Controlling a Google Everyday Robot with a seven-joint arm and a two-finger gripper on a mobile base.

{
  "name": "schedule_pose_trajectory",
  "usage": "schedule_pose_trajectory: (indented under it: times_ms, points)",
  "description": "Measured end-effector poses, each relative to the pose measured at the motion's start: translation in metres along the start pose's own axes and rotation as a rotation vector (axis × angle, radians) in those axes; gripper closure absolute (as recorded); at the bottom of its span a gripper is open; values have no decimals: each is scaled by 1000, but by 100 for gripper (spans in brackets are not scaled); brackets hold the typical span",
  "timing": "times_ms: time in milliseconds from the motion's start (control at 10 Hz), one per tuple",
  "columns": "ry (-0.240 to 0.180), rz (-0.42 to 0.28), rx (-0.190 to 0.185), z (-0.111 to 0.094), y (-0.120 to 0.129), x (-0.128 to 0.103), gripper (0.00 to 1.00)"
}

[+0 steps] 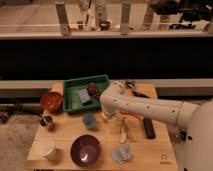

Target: Place apple in red bowl

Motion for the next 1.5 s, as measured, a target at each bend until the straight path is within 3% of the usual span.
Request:
schedule_pose_trajectory:
  times_ms: [400, 600, 1200, 1400, 1500]
  points:
    - [-32, -16, -2, 9, -3, 9, 20]
    - [-49, -69, -8, 13, -7, 9, 20]
    - [-62, -399, -71, 26, -11, 1, 20]
    - [-88, -565, -96, 27, -5, 0, 20]
    - [-103, -607, -95, 26, -3, 0, 20]
